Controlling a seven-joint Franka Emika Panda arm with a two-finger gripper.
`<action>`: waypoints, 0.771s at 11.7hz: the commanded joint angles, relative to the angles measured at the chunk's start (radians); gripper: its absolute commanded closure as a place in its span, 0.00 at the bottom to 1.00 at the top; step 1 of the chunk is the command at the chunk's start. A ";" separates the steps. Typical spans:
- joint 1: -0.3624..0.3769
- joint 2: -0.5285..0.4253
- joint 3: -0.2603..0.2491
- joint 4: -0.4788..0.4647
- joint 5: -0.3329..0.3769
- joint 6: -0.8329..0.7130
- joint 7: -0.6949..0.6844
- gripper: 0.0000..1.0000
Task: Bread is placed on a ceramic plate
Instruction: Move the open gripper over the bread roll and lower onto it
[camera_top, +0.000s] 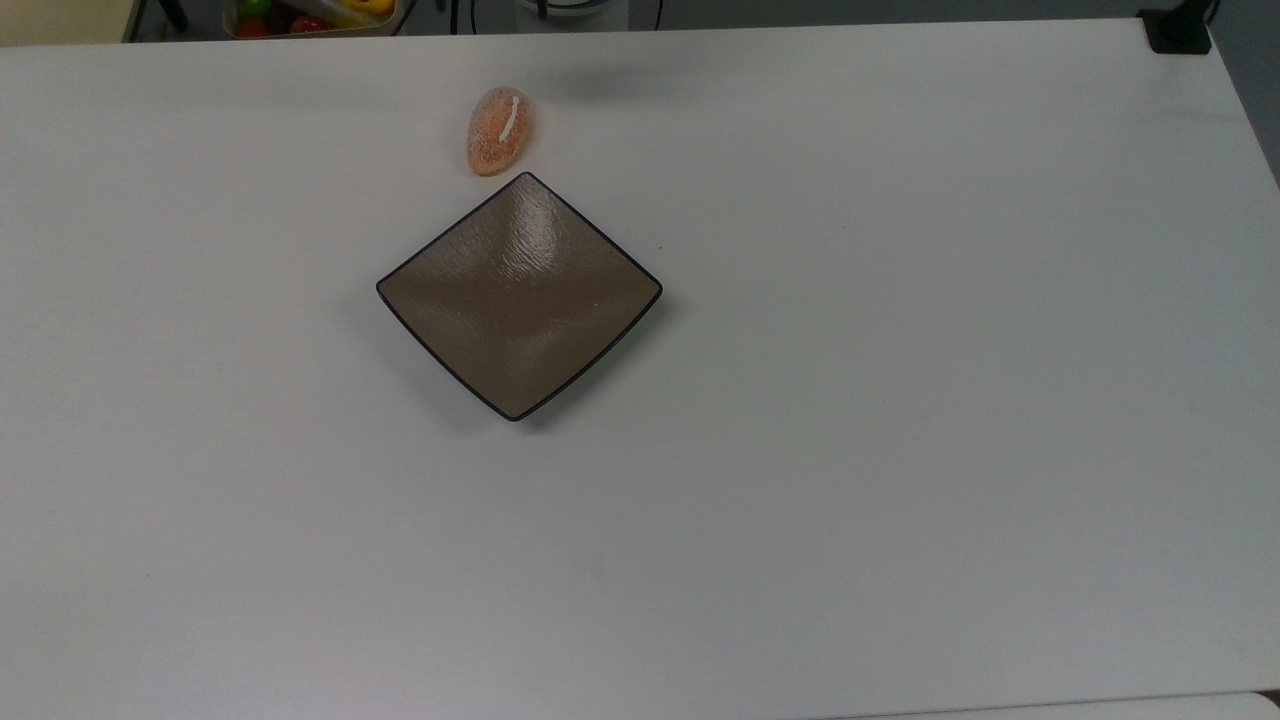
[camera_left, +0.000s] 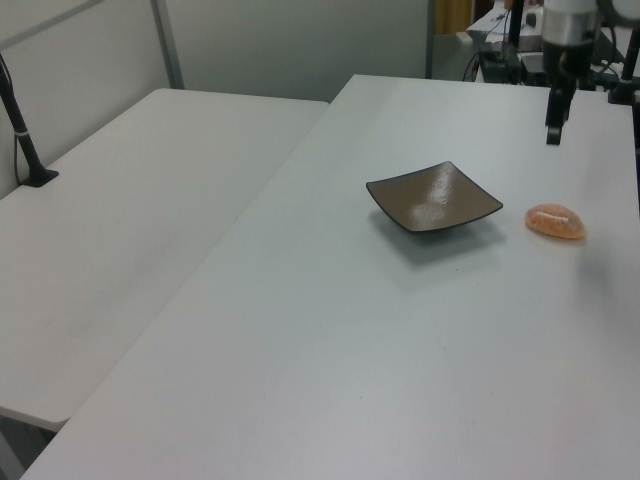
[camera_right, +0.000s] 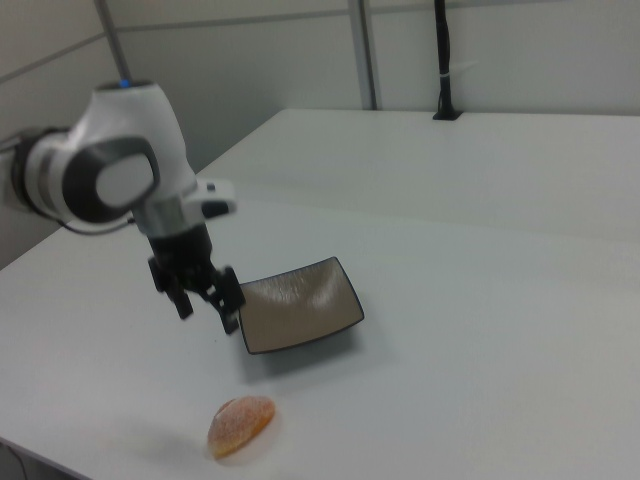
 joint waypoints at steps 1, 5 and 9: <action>-0.035 -0.006 -0.008 -0.162 -0.027 0.182 -0.024 0.00; -0.037 0.072 -0.008 -0.212 -0.052 0.253 -0.024 0.00; -0.035 0.138 -0.008 -0.239 -0.054 0.339 -0.024 0.00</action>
